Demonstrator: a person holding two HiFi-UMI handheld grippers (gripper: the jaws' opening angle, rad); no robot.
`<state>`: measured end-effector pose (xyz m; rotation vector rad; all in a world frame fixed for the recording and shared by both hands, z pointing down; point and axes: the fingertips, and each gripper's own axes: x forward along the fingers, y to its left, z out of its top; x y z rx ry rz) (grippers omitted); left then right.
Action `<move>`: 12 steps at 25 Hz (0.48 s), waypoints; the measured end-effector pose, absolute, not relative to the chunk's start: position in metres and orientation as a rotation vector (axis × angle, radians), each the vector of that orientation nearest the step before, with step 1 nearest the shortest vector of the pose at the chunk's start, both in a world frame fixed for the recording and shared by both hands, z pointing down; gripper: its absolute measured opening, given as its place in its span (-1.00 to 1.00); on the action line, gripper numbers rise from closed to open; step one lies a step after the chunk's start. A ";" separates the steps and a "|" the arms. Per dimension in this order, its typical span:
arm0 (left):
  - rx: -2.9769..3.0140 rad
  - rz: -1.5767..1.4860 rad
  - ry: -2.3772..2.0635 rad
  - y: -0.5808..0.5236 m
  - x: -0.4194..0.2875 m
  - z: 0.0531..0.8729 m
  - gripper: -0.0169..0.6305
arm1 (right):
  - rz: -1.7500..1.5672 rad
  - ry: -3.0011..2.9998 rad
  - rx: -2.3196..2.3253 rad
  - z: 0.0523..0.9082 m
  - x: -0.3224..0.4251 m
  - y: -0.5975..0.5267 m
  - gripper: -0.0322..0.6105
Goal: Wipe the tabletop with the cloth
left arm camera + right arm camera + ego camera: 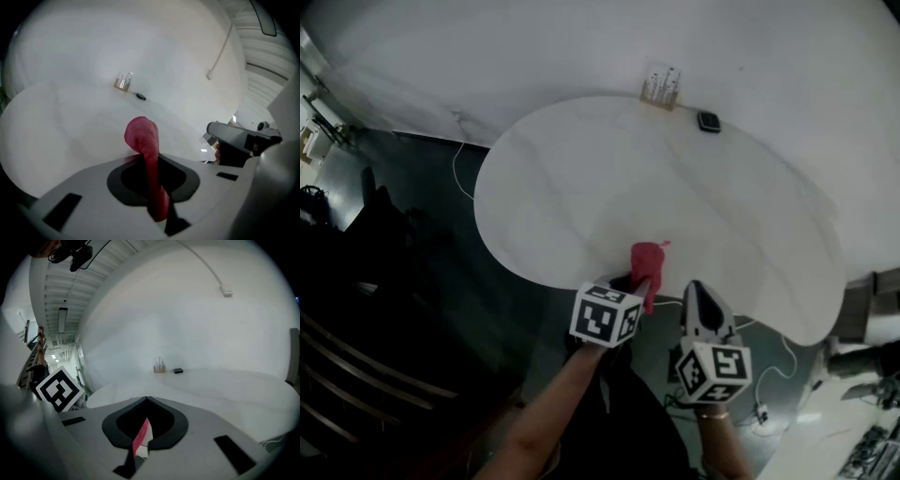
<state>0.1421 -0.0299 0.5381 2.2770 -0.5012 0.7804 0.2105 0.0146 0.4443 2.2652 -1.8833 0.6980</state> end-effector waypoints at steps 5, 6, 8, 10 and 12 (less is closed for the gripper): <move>2.258 0.923 -0.495 -0.007 0.152 0.568 -0.80 | 0.723 -1.863 2.271 0.451 0.228 0.032 -0.89; 2.250 0.935 -0.513 -0.009 0.147 0.572 -0.80 | 0.722 -1.871 2.263 0.451 0.228 0.031 -0.89; 2.238 0.946 -0.561 -0.016 0.131 0.576 -0.80 | 0.719 -1.893 2.241 0.453 0.227 0.027 -0.89; 2.232 0.956 -0.632 -0.027 0.109 0.577 -0.80 | 0.723 -1.919 2.212 0.455 0.222 0.020 -0.89; 2.220 0.950 -0.713 -0.039 0.083 0.578 -0.80 | 0.725 -1.951 2.175 0.456 0.212 0.011 -0.89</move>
